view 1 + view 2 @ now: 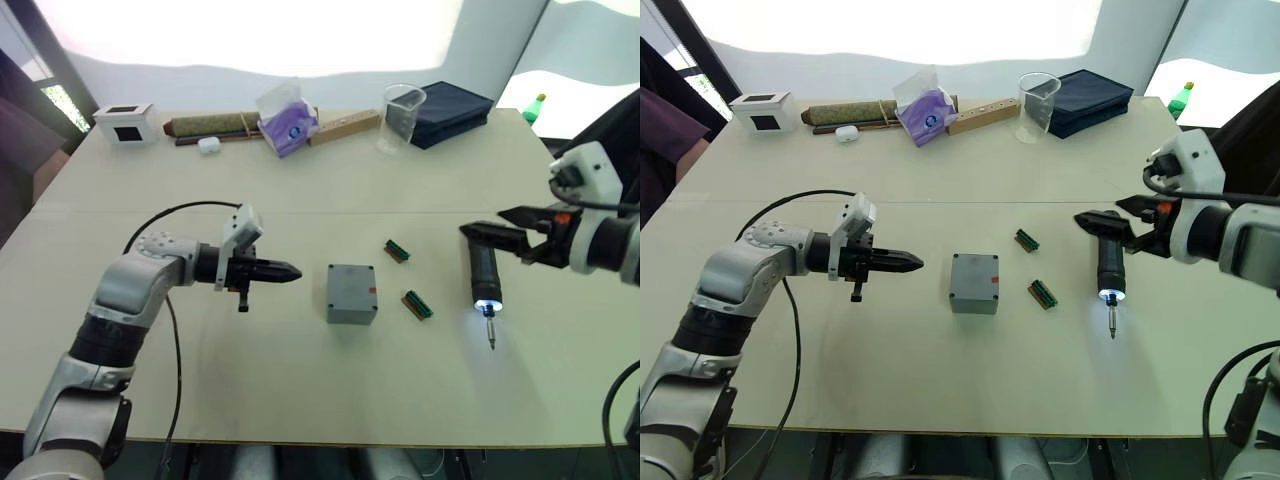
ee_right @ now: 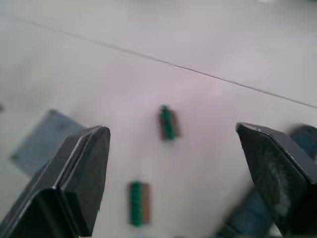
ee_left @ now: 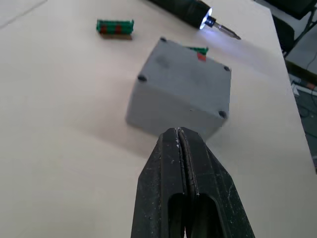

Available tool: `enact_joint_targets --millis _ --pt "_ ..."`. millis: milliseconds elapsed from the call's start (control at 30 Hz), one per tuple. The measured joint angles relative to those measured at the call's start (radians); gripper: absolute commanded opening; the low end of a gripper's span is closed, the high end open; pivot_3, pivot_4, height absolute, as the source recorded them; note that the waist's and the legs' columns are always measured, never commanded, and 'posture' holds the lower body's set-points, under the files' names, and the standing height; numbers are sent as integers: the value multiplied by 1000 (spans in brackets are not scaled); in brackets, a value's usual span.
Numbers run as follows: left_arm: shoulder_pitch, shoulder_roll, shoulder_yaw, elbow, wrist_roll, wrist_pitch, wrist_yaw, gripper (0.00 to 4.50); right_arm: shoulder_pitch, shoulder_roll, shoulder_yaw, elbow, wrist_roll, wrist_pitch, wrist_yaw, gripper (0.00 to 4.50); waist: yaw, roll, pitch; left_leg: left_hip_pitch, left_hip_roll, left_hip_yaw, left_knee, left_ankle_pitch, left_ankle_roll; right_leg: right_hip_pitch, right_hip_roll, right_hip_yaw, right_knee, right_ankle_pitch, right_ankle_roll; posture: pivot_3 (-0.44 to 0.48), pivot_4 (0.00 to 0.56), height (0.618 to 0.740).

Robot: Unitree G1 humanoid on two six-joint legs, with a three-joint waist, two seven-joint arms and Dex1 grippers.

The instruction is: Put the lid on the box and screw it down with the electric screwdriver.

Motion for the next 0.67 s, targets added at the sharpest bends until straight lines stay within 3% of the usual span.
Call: enact_joint_targets --millis 100,233,367,533,667 --pt "65 66 6 -50 -26 36 -25 0 200 88 -129 -112 87 -32 9 4439 17 0 0 -1 0 1 1 0 0 0 -1 0 -1 0 0 0 150 740" --pt "148 120 8 -88 -33 45 -36 0 489 76 -182 -248 167 -79 92 4439 20 0 0 -1 0 0 3 -2 3 2 -1 0 0 0 0 0 150 740" --pt "209 153 -13 -106 -23 34 -44 0 731 20 -162 -338 114 -165 196 4439 13 -1 1 1 0 0 3 -3 5 4 0 0 0 0 0 0 150 740" --pt "248 158 -19 -171 -47 60 -45 0 931 -10 -117 -362 1 -313 316 4439 13 -3 2 4 0 0 4 -3 5 8 0 0 -1 0 0 0 150 740" --pt "252 157 -22 -197 -74 93 -44 0 946 -18 -108 -360 -34 -393 341 4439 13 -3 2 5 0 0 4 -3 5 8 0 0 -1 0 0 0 150 740"
